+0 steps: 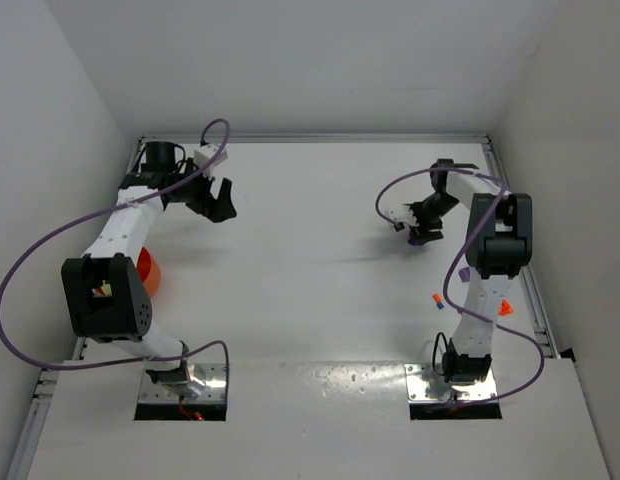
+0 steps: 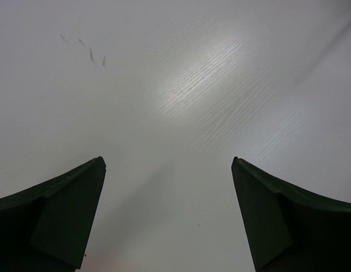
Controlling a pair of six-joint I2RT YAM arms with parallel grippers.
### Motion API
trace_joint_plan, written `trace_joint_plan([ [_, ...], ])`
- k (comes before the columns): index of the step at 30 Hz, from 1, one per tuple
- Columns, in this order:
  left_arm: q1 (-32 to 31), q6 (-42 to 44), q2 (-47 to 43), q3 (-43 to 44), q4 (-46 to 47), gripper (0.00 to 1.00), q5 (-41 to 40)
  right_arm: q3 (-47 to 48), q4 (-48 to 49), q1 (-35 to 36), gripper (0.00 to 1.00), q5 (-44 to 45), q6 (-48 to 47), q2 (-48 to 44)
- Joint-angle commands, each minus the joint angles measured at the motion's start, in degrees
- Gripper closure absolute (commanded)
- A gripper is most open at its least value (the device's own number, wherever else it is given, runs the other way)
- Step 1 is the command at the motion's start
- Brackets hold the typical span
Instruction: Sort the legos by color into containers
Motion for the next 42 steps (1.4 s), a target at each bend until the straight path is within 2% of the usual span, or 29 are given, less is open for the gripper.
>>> trace_joint_plan([
  [1,1.2,0.4,0.0,1.3,0.9,0.00,1.2,1.8,-1.8,0.4,0.39,-0.1,-1.2,0.8],
  [4,1.7,-1.3,-0.5,0.6,1.4,0.00,2.5,-0.1,-1.2,-0.1,0.46,-0.1,0.2,0.1],
  [7,3.0,-4.8,-1.1,-2.2,3.8,0.00,5.4,-1.7,0.7,-0.1,0.60,-1.2,4.2,-2.1],
  [9,4.0,-7.2,-2.6,-3.8,5.8,0.05,9.8,-2.6,1.2,0.4,0.70,-4.1,6.7,-3.7],
  [12,5.6,-14.4,-3.5,-8.1,9.3,0.06,15.8,-5.7,3.6,1.7,0.77,-10.2,14.6,-8.7],
  [15,5.6,-23.1,-5.1,-13.3,14.4,0.06,21.5,-8.6,9.1,4.6,0.82,-15.6,26.7,-15.2],
  [16,5.6,-25.9,-5.9,-14.8,16.3,0.07,22.8,-9.2,10.9,5.7,0.82,-16.6,30.1,-16.7],
  [17,5.6,-31.5,-6.7,-17.5,18.3,0.07,23.8,-9.8,15.0,7.9,0.84,-18.2,37.8,-19.5],
  [19,4.5,-36.4,-7.3,-19.6,23.5,0.07,25.1,-10.4,18.7,10.6,0.87,-18.2,46.6,-21.2],
  [20,3.0,-38.3,-7.3,-20.1,24.6,0.07,25.1,-9.3,19.8,13.3,0.87,-18.2,54.1,-21.2],
  [23,-0.3,-45.2,-8.3,-20.7,29.5,0.07,25.1,-1.2,18.3,18.5,0.90,-18.2,66.4,-18.9],
  [26,-2.5,-54.3,-8.3,-20.7,37.0,0.07,23.8,3.2,18.0,22.9,0.91,-18.2,74.1,-16.8],
  [30,-3.6,-69.4,-5.5,-20.7,48.5,0.06,23.8,7.1,18.5,27.8,0.91,-18.2,79.9,-16.1],
  [34,-5.8,-71.1,-3.8,-18.9,50.6,0.06,23.3,13.3,15.4,30.9,0.91,-17.7,82.1,-13.3],
  [42,-9.5,-73.6,-0.7,-17.2,50.6,0.06,23.3,15.6,16.4,35.9,0.91,-14.1,84.0,-11.7],
])
